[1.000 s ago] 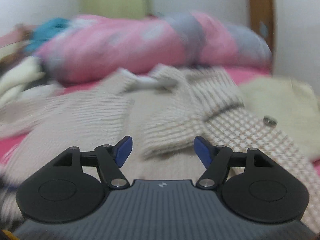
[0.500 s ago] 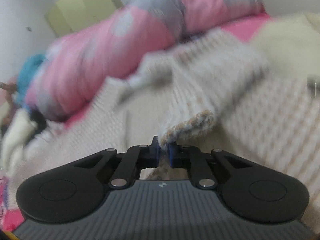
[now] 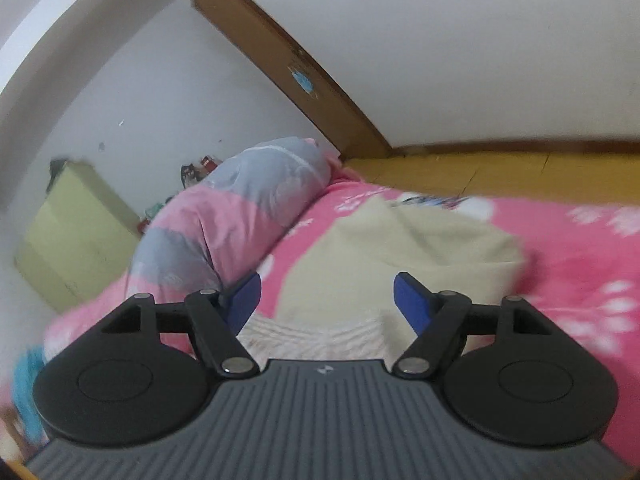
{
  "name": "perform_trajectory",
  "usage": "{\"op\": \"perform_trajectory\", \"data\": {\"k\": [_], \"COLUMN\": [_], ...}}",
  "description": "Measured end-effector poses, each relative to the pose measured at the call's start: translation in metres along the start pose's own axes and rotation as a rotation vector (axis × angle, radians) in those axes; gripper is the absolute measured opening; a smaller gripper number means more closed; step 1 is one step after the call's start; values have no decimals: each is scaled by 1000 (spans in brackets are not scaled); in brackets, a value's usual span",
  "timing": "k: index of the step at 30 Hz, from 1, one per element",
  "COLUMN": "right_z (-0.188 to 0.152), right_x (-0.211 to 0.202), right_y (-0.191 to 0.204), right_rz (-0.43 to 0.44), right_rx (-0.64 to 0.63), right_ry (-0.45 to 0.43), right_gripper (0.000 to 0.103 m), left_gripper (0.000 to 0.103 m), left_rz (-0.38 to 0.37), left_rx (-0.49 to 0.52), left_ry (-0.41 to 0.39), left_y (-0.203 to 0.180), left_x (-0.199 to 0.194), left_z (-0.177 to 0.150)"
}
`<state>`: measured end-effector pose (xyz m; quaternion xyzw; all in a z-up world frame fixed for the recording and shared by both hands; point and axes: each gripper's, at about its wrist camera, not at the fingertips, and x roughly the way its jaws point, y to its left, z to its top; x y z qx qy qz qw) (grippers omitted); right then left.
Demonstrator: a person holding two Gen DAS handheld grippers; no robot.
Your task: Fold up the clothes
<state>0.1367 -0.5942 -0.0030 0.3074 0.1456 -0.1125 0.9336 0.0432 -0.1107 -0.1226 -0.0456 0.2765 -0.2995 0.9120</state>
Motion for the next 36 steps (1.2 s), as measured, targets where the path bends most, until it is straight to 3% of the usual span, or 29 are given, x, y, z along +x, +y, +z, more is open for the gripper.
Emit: {"op": "perform_trajectory", "data": {"k": [5, 9, 14, 16, 20, 21, 24, 30, 36], "right_z": [-45, -108, -151, -161, -168, -168, -151, -144, -151], "right_x": [-64, -91, -73, -58, -56, -58, -66, -67, -84], "right_y": [9, 40, 54, 55, 46, 44, 41, 38, 33], "right_rz": [-11, 27, -72, -89, -79, -75, -51, -29, -33], "right_rx": [-368, -741, -1018, -1094, -1122, -1112, -976, -886, -964], "right_ry": [43, 122, 200, 233, 306, 308, 299, 286, 289], "right_gripper": [66, 56, 38, 36, 30, 24, 12, 11, 16], "left_gripper": [86, 86, 86, 86, 86, 86, 86, 86, 86], "left_rz": [14, 28, 41, 44, 45, 45, 42, 35, 30], "left_rx": [15, 31, 46, 49, 48, 47, 43, 32, 25], "left_ry": [5, 10, 13, 12, 10, 9, 6, 0, -4], "left_y": [-3, -5, -7, -8, -7, -7, -7, -5, -3], "left_x": [2, 3, 4, 4, 4, 3, 1, -1, -2], "left_z": [0, 1, 1, 0, 0, 0, 0, -1, -1]}}
